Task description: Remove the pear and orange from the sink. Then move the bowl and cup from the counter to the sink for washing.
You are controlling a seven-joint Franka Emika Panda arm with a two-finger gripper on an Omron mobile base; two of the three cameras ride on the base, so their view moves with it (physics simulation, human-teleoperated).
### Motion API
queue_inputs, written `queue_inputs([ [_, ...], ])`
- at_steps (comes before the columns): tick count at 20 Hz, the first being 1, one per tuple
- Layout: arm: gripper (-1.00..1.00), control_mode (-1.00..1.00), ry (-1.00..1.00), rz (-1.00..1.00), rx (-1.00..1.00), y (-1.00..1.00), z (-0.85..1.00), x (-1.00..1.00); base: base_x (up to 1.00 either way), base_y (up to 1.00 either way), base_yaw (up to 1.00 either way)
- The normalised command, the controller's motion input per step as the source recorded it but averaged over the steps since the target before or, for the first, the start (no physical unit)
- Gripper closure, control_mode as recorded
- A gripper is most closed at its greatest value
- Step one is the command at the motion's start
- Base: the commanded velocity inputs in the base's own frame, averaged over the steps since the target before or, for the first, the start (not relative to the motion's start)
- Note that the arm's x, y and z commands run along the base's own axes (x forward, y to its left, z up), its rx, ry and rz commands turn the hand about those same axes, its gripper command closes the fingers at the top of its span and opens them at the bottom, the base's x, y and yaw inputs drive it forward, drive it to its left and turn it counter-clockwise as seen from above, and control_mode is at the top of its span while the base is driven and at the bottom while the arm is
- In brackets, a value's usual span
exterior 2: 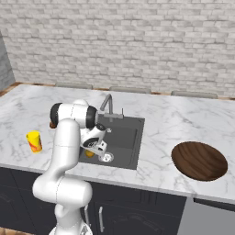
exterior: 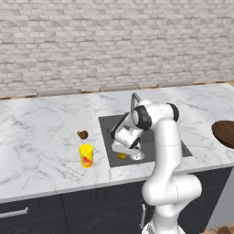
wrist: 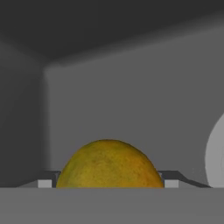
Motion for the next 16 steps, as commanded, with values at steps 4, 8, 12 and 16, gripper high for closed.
queue_inputs([
  [4, 1.00, -1.00, 0.01, -0.01, 0.00, 0.01, 0.00, -0.03, 0.00, 0.00, 0.00],
  [8, 1.00, -1.00, 0.00, -0.02, 0.00, -0.01, 0.07, -0.08, 0.00, 0.00, 0.00],
  [12, 1.00, -1.00, 0.01, -0.02, 0.00, -0.04, 0.16, -0.14, 0.00, 0.00, 0.00],
  [16, 1.00, -1.00, 0.01, 0.00, 0.00, -0.01, 0.25, -0.14, 0.00, 0.00, 0.00],
])
